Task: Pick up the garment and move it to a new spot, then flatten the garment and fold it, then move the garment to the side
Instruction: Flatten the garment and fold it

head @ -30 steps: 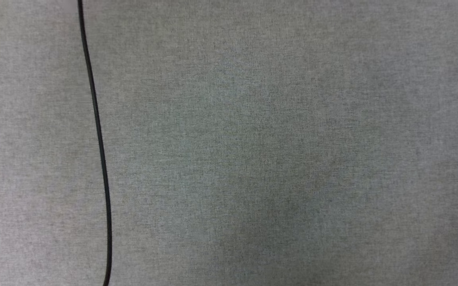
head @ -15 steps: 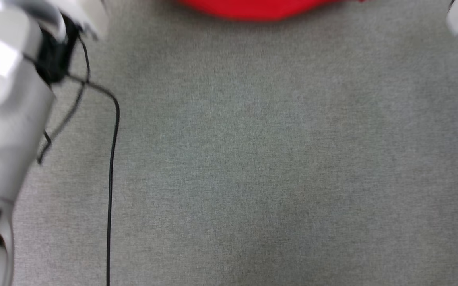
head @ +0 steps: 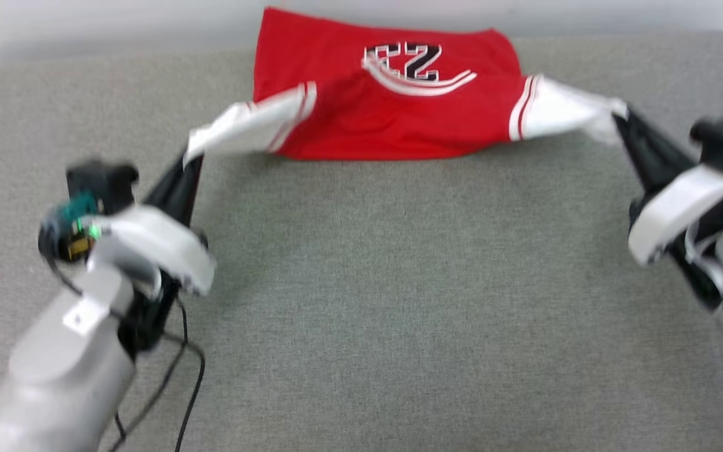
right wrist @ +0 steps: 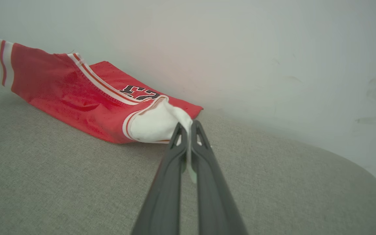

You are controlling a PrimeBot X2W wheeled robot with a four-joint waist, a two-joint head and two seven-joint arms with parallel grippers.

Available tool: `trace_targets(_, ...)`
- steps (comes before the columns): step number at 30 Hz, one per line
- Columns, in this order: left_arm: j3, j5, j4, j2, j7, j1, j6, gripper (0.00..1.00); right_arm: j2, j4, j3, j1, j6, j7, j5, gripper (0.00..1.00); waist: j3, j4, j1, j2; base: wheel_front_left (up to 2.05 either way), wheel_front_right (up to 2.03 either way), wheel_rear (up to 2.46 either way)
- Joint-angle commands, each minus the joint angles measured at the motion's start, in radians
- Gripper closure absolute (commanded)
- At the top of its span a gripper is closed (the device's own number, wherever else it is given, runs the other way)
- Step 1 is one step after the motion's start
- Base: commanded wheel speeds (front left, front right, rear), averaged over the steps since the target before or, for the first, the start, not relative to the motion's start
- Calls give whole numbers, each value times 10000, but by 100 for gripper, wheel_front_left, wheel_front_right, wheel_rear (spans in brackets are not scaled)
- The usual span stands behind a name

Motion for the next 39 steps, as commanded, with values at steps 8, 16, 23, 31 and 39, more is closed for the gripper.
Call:
trace_targets(8,556,-532,-815,293,-73,2718,650,100,-249,-535,-539,2492,-14,-33,229,100,-1110,61,2,0,0,0,0)
trace_targets(16,956,-714,-1461,673,-67,4840,1124,100,-499,-1047,-1473,4785,-14,-32,278,100,-1881,124,2,0,0,0,0)
trace_targets(23,1083,-796,-1938,806,-65,6339,1460,100,-562,-1619,-2456,6813,-16,-30,-83,100,-2412,213,2,0,0,0,0)
trace_targets(31,1087,-954,-2230,841,-65,7856,1731,100,34,-2165,-3876,9145,-18,191,-350,100,-2646,282,2,0,0,0,0)
trace_targets(39,961,-752,-2251,582,-64,7975,1694,100,527,-2871,-4779,10213,-18,825,-478,100,-2656,367,2,0,0,0,0)
